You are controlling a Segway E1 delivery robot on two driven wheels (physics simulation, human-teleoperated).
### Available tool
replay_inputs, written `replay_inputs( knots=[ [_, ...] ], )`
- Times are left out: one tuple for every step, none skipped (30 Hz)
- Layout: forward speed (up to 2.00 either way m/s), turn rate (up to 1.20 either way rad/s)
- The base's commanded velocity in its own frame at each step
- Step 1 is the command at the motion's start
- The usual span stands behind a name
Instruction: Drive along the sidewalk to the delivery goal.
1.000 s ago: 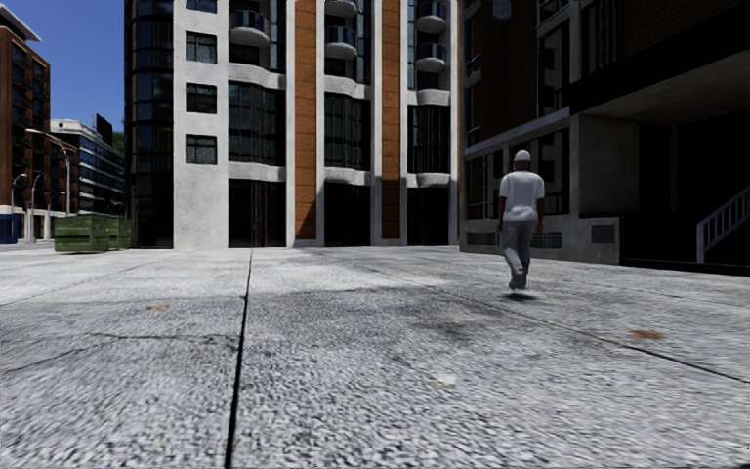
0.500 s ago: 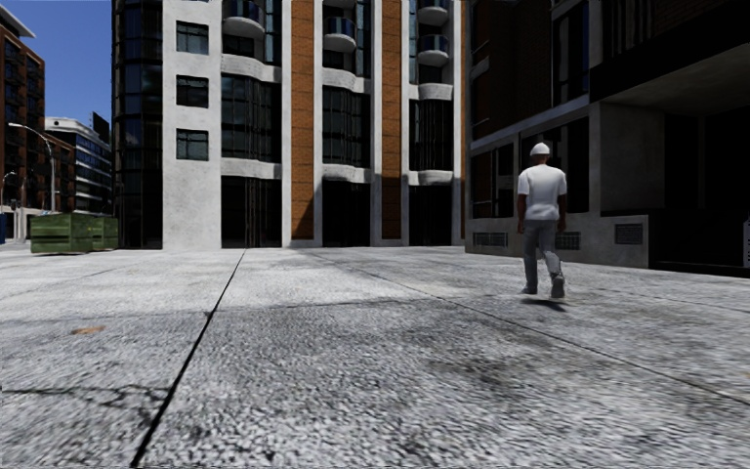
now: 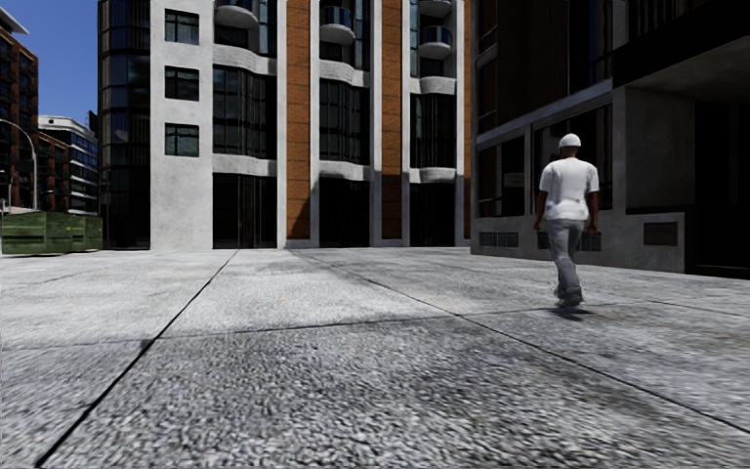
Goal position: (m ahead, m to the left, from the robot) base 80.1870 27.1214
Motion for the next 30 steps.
replay_inputs(
  knots=[
    [2.0, 0.0],
    [2.0, 0.0],
    [2.0, 0.0],
    [2.0, 0.0],
    [2.0, 0.0],
    [2.0, 0.0],
    [2.0, 0.0],
    [2.0, 0.0],
    [2.0, 0.0],
    [2.0, 0.0],
    [2.0, 0.0],
    [2.0, 0.0],
    [2.0, 0.0],
    [2.0, 0.0],
    [2.0, 0.0],
    [2.0, 0.0],
    [2.0, 0.0],
    [2.0, 0.0],
    [2.0, 0.0],
    [2.0, 0.0],
    [2.0, 0.0],
    [2.0, 0.0],
    [2.0, 0.0],
    [2.0, 0.0],
    [2.0, 0.0],
    [2.0, 0.0],
    [2.0, 0.0],
    [2.0, 0.0],
    [2.0, 0.0],
    [2.0, 0.0]
  ],
)
